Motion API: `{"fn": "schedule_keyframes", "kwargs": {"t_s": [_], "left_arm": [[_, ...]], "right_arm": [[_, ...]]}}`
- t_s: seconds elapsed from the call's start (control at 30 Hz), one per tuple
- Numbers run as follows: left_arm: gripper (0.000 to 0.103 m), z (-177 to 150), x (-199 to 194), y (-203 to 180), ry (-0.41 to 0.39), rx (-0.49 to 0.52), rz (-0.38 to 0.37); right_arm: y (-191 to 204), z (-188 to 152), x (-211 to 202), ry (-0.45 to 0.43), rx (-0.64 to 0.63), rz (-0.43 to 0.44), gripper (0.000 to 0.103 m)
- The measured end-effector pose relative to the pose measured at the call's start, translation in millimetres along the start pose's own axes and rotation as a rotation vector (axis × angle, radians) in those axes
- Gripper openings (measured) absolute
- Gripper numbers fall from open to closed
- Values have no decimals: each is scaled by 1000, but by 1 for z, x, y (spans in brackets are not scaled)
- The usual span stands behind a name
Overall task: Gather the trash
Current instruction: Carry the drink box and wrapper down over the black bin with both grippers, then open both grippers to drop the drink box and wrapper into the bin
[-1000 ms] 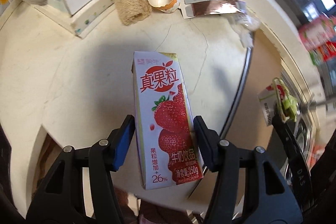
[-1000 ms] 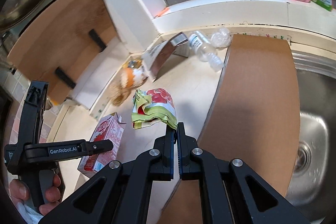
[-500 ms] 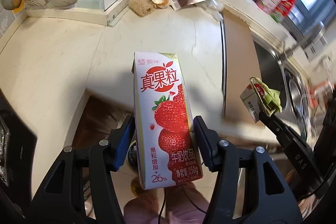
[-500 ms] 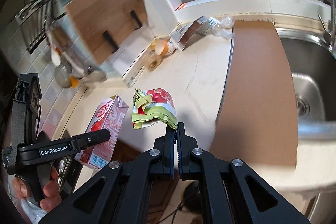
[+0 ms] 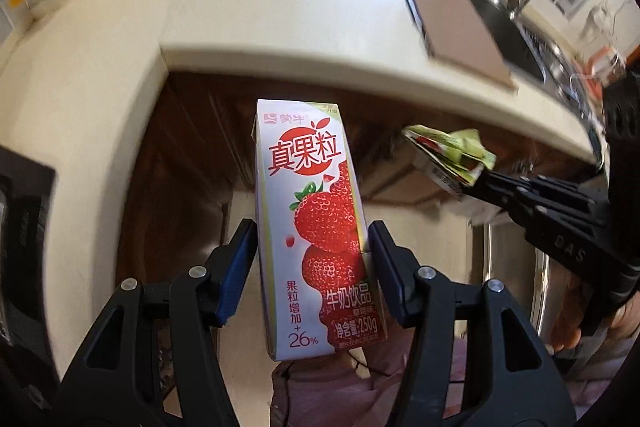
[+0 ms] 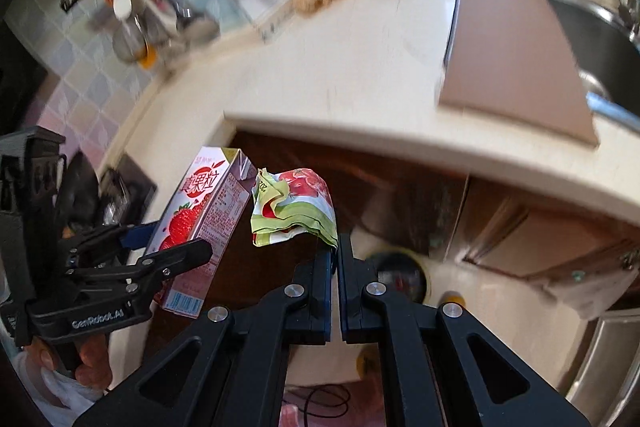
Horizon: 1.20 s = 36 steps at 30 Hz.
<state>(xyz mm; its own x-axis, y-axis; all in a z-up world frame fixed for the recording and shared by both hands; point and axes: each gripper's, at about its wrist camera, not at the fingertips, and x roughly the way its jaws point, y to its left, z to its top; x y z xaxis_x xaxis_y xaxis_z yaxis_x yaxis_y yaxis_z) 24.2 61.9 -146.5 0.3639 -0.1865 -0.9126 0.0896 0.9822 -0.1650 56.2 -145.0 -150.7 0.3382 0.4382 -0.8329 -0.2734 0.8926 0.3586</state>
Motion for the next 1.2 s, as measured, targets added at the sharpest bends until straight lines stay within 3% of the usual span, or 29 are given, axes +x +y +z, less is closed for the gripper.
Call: {"fn": "schedule_keyframes", "kwargs": {"t_s": [0.2,0.5,0.63,0.83,0.93,1.07,1.2], "left_arm": [[54,-36,72,8,116,-2,6],[54,-71,209,30,251,-58,-3],[55,-78,262,40,281,-82,0],[61,-83,313,58,340,-155,-36],[69,-85,329,69,371,-185,-34],[69,-83,338,75,386,-203,-27],[69,-77,331,75,373,-225,-30]], "right_arm": [[-24,-41,69,134,33,-18,3],[-68,-102,210,346,84,-58,3],[-84,-120,266,411,116,-60,3],[-104,-118,336,470,154,-62,3],[-112,-113,359,492,180,-52,11],[-121,-114,373,487,190,-71,37],[-121,-111,367,472,171,-75,38]]}}
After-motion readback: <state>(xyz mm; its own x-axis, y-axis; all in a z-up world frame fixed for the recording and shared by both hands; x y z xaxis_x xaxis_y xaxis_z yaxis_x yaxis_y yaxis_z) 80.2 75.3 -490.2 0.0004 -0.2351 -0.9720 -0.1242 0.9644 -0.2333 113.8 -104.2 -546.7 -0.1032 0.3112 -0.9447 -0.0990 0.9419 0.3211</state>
